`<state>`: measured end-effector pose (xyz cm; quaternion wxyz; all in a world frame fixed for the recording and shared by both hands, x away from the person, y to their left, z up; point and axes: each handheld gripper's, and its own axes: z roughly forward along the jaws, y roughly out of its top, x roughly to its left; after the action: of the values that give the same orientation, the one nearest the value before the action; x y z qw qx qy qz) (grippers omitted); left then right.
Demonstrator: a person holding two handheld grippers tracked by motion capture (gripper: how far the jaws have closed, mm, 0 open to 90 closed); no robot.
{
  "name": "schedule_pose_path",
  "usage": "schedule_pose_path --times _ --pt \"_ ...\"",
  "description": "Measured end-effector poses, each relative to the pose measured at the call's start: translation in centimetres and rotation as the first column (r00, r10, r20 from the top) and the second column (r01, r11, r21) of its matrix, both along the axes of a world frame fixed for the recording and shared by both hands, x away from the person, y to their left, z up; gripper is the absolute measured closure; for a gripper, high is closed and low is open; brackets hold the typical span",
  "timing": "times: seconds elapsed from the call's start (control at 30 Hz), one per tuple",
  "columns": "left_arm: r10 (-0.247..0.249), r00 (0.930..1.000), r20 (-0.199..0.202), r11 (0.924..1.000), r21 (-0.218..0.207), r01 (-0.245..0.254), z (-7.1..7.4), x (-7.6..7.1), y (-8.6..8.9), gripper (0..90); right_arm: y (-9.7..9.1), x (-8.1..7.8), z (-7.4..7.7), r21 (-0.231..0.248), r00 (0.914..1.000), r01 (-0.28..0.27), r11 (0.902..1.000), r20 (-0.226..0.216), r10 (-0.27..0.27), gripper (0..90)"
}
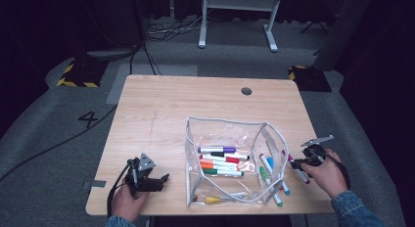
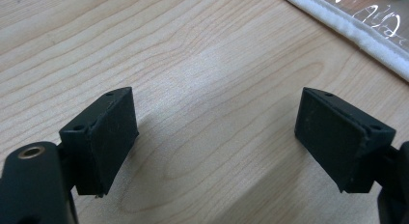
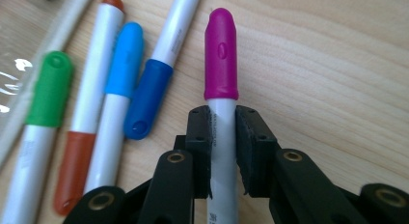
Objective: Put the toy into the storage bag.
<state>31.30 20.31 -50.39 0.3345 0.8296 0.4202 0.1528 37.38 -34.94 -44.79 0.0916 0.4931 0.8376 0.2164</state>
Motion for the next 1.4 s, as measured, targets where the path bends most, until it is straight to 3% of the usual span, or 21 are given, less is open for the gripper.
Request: schedule_pose_path --times 0.1,0.2,0.57,0.83,1.03,1.33,1.4 --pt "0.0 1.0 0.003 1.0 0.002 0.0 0.0 0.0 0.0 15.2 -0.3 -0.6 2.0 0.034 0.9997 -0.021 0.9992 0.009 0.021 77.1" --pt "-0.001 1.0 -0.002 1.0 0.001 0.001 0.0 0.0 0.0 15.2 -0.3 -1.3 4.1 0.032 0.9973 -0.06 0.9977 0.045 0.059 77.1" --pt "0.0 1.0 0.0 1.0 0.0 0.0 0.0 0.0 0.0 15.1 0.0 -3.5 11.3 0.12 0.9873 -0.123 0.9852 0.116 0.109 77.1" --pt "0.0 1.0 0.0 1.0 0.0 0.0 0.0 0.0 0.0 15.1 1.3 -4.8 15.3 0.128 0.9698 -0.2 0.9713 0.167 0.178 77.2" --pt "0.001 1.0 -0.001 1.0 0.002 -0.001 0.0 0.0 0.0 15.2 3.0 -5.4 17.7 0.12 0.9458 -0.288 0.9501 0.191 0.263 77.1" --pt "0.003 1.0 0.001 1.0 0.001 -0.003 0.0 0.0 0.0 15.1 7.5 -6.2 19.5 0.133 0.8903 -0.433 0.8915 0.217 0.4 77.2" --pt "0.001 1.0 0.001 1.0 0.0 -0.001 0.0 0.0 0.0 15.1 8.3 -6.3 19.7 0.132 0.8817 -0.451 0.8826 0.218 0.418 77.1"
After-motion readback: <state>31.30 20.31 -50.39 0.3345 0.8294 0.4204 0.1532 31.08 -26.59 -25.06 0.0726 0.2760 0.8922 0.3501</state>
